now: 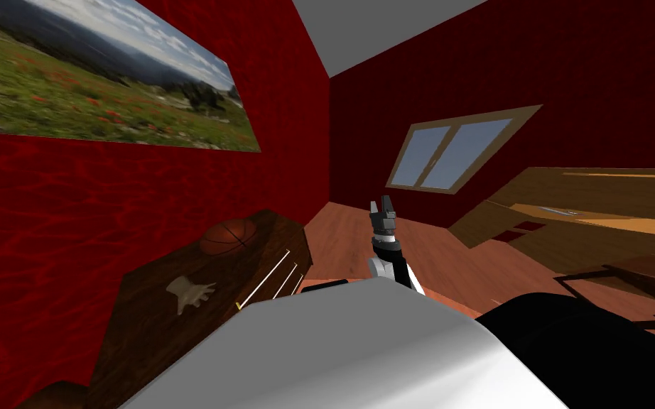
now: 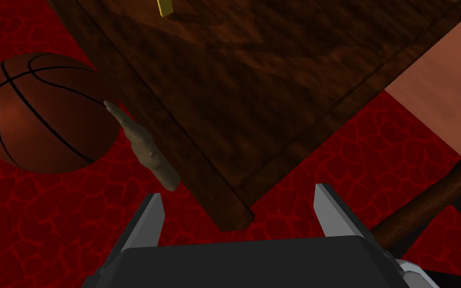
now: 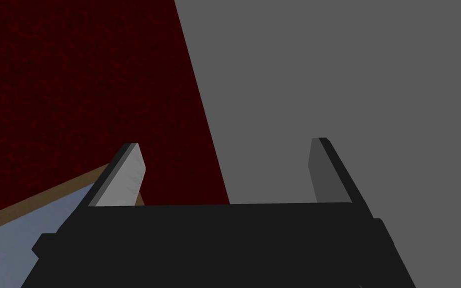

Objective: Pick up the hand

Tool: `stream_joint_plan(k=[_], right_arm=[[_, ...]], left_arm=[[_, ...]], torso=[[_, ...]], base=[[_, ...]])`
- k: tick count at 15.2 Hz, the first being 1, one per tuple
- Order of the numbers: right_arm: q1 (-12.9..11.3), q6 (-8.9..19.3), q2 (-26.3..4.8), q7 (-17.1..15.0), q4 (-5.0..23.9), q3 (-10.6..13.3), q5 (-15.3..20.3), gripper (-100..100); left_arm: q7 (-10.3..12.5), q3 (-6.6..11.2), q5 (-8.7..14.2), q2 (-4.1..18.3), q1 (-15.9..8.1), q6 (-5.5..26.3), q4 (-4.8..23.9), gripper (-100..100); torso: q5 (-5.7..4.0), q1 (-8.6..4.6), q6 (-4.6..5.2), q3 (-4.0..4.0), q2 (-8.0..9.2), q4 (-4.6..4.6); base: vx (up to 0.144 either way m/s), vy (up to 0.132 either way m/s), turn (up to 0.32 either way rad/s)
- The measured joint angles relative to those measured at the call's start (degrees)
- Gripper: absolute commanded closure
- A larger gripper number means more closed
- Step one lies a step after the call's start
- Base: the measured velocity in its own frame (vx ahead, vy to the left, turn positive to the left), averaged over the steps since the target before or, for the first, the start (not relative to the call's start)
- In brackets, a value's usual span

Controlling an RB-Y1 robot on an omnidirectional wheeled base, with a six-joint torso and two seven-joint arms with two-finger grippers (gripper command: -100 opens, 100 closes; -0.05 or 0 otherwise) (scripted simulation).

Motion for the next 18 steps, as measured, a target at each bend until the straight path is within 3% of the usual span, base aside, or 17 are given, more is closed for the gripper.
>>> stream_joint_plan(k=[1, 4, 6, 10, 14, 18], right_arm=[[0.0, 0.0, 0.0, 0.0, 0.0, 0.0, 0.0, 0], [0.0, 0.0, 0.0, 0.0, 0.0, 0.0, 0.0, 0], [0.0, 0.0, 0.0, 0.0, 0.0, 0.0, 0.0, 0], [0.0, 0.0, 0.0, 0.0, 0.0, 0.0, 0.0, 0], [0.0, 0.0, 0.0, 0.0, 0.0, 0.0, 0.0, 0], [0.0, 0.0, 0.0, 0.0, 0.0, 0.0, 0.0, 0]], left_arm=[[0.3, 0.46, -0.4, 0.3, 0.7, -0.7, 2.0, -100], [1.9, 1.76, -1.5, 1.2, 3.3, -0.1, 4.6, -100], [2.6, 2.4, -1.9, 2.2, 3.1, -1.2, 9.0, -100], [4.7, 4.45, -3.3, 3.7, 6.8, -3.0, 15.3, -100], [7.5, 6.06, -4.5, 5.0, 10.5, -2.3, 17.4, -100], [8.5, 6.98, -5.4, 5.8, 11.3, -4.4, 23.2, -100]], torso=[[-0.01, -0.01, 0.02, -0.03, -0.05, -0.01], [-0.01, -0.01, 0.01, -0.11, -0.18, -0.04], [0.0, 0.02, 0.02, -0.07, -0.12, -0.03], [-0.01, 0.04, 0.04, -0.17, -0.29, -0.07], [0.01, 0.08, 0.03, -0.23, -0.39, -0.09], [-0.01, -0.04, 0.02, -0.14, -0.24, -0.05]], base=[[0.084, -0.016, -0.226], [0.096, -0.009, -0.185], [0.077, -0.004, -0.194], [0.123, 0.004, -0.33], [0.124, 0.021, -0.169], [0.113, 0.004, -0.246]])
